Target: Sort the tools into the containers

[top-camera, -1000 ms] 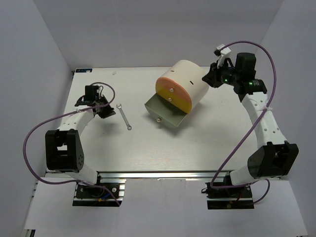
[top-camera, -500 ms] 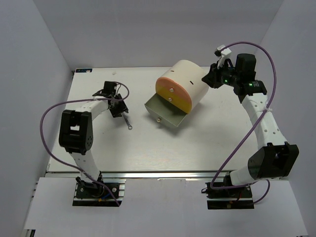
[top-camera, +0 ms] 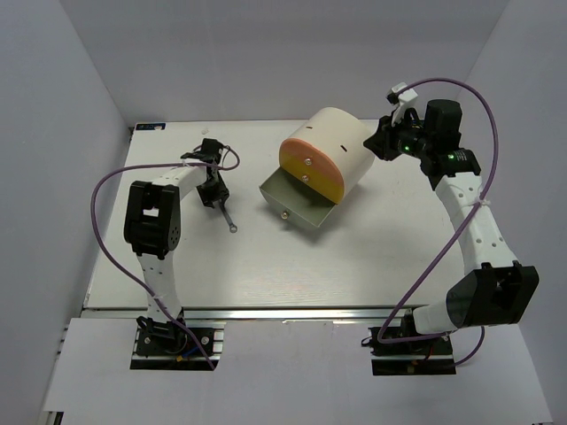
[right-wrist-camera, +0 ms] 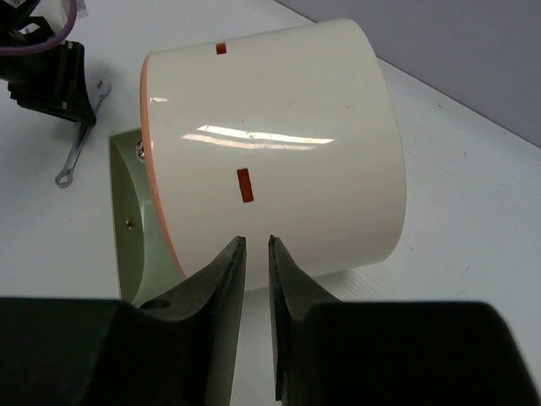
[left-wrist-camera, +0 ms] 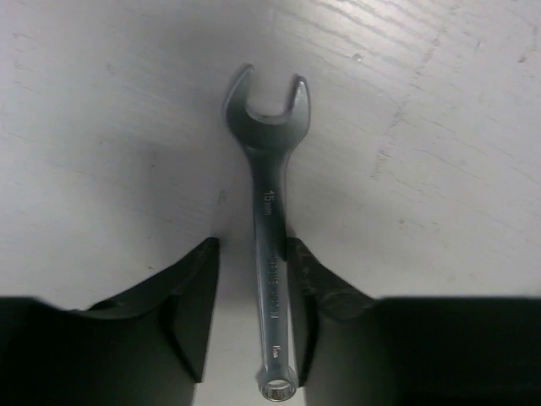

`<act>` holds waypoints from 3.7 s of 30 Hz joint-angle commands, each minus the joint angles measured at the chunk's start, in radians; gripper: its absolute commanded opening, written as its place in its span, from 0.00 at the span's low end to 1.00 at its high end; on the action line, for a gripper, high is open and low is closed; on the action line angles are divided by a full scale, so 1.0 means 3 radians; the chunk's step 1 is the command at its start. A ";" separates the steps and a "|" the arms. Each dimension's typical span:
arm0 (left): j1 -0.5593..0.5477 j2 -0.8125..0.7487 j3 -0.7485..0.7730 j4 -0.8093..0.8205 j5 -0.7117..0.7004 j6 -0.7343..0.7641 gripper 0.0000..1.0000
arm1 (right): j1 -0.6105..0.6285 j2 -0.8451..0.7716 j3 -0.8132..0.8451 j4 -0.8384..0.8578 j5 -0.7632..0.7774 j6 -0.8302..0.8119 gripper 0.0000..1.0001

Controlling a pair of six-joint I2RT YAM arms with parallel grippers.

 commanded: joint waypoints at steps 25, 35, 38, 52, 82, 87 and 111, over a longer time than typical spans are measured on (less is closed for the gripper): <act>-0.0269 0.0232 -0.0800 -0.0004 0.0027 -0.0034 0.15 | -0.0006 -0.0073 0.0030 0.0192 0.0016 0.0068 0.23; -0.0269 -0.0064 -0.0821 0.0011 -0.0080 -0.0049 0.00 | -0.0032 -0.0139 -0.0011 0.0208 0.0031 0.0063 0.23; -0.0269 -0.0227 -0.0724 -0.0040 -0.0116 -0.0049 0.00 | -0.0032 -0.0139 -0.0026 0.0218 0.0026 0.0063 0.23; -0.0269 -0.0708 -0.0657 -0.0091 -0.0029 -0.0167 0.00 | -0.0037 -0.0160 -0.0088 0.0238 0.0021 0.0068 0.23; -0.0269 -0.1072 -0.0524 -0.0204 0.0256 -0.0239 0.00 | -0.0042 -0.0150 -0.0139 0.0248 0.0021 0.0083 0.23; -0.0274 -0.0959 -0.0504 -0.0050 0.0441 -0.0315 0.26 | -0.0037 -0.0165 -0.0169 0.0243 0.0031 0.0073 0.23; -0.0463 -0.0049 -0.0453 -0.0152 0.0262 -0.0361 0.42 | -0.0042 -0.0190 -0.0241 0.0274 0.0056 0.0058 0.24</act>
